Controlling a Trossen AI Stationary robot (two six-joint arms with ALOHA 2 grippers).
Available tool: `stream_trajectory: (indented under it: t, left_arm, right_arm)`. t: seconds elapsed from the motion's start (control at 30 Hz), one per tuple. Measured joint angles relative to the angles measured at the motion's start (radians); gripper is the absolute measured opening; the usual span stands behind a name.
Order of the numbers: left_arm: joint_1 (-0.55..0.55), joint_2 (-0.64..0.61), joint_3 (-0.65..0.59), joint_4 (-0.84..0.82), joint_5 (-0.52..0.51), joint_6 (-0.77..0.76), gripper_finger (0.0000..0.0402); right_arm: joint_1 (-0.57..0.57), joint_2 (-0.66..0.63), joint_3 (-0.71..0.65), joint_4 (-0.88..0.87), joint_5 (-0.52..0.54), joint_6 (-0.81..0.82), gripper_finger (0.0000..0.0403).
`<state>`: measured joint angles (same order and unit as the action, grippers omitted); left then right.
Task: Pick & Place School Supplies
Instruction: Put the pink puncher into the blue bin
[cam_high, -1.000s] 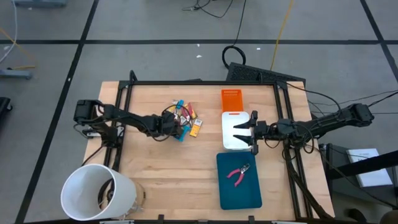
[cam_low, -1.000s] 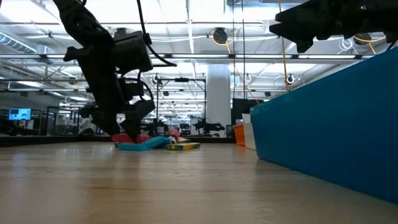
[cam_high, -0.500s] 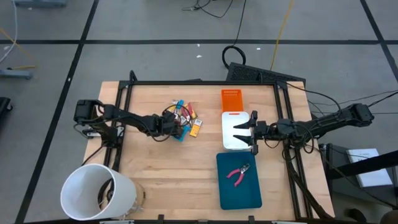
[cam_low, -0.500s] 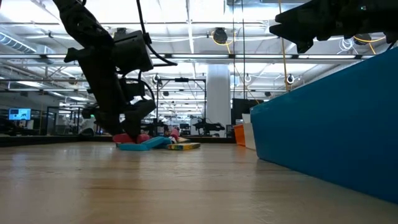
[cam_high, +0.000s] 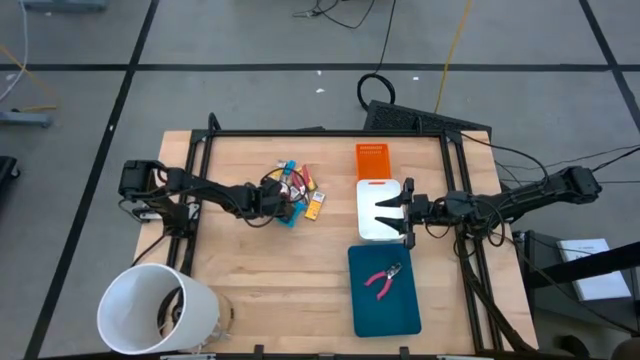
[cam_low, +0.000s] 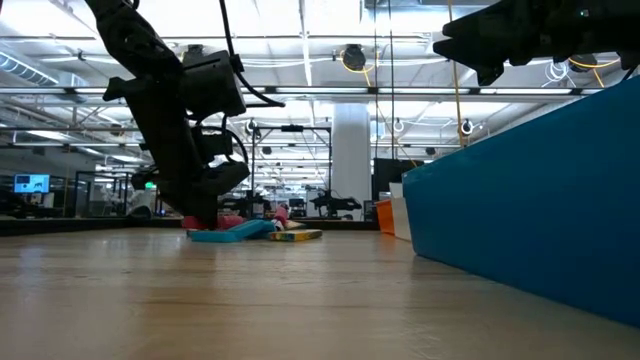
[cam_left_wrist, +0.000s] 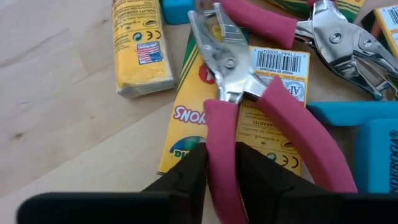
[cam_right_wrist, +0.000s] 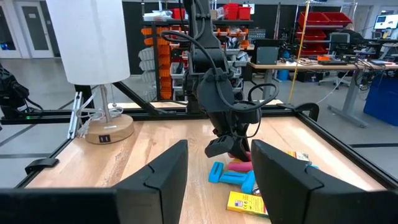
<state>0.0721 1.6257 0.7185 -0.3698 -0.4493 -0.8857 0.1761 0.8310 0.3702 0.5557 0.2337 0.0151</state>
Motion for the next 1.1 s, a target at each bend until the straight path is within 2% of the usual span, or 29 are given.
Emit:
stream_trajectory:
  t: [0.2, 0.47, 0.8, 0.93, 1.1]
  left_arm:
    - [0.0, 0.0, 0.0, 0.001, -0.003, 0.044, 0.0054]
    - [-0.001, 0.0, 0.0, -0.031, -0.012, 0.047, 0.0072]
    - [-0.001, 0.0, 0.0, -0.041, -0.018, 0.042, 0.0053]
    - [-0.004, -0.028, -0.004, -0.062, -0.024, 0.055, 0.0061]
    - [-0.024, -0.096, -0.008, -0.102, -0.064, 0.074, 0.005]
  right_arm:
    - [0.0, 0.0, 0.0, 0.0, 0.0, 0.0, 0.0164]
    - [0.0, 0.0, 0.0, -0.011, 0.0, 0.0, 0.0164]
    - [0.0, 0.0, 0.0, -0.01, 0.0, 0.0, 0.0162]
    - [0.0, 0.0, 0.0, -0.011, 0.0, 0.0, 0.016]
    - [0.0, 0.0, 0.0, -0.015, 0.0, 0.0, 0.016]
